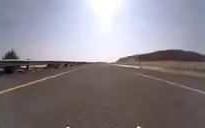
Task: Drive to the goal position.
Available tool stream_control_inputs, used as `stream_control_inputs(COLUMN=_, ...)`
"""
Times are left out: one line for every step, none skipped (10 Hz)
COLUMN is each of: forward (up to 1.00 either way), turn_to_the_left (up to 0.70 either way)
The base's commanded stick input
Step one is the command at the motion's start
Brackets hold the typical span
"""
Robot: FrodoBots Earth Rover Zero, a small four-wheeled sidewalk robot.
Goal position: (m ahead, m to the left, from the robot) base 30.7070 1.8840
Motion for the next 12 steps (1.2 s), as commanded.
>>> stream_control_inputs(forward=0.7, turn_to_the_left=0.0)
stream_control_inputs(forward=0.7, turn_to_the_left=0.0)
stream_control_inputs(forward=0.7, turn_to_the_left=0.0)
stream_control_inputs(forward=0.7, turn_to_the_left=0.0)
stream_control_inputs(forward=0.7, turn_to_the_left=0.0)
stream_control_inputs(forward=0.7, turn_to_the_left=0.0)
stream_control_inputs(forward=0.7, turn_to_the_left=0.0)
stream_control_inputs(forward=0.7, turn_to_the_left=0.0)
stream_control_inputs(forward=0.7, turn_to_the_left=0.0)
stream_control_inputs(forward=0.7, turn_to_the_left=0.0)
stream_control_inputs(forward=0.7, turn_to_the_left=0.0)
stream_control_inputs(forward=0.7, turn_to_the_left=0.0)
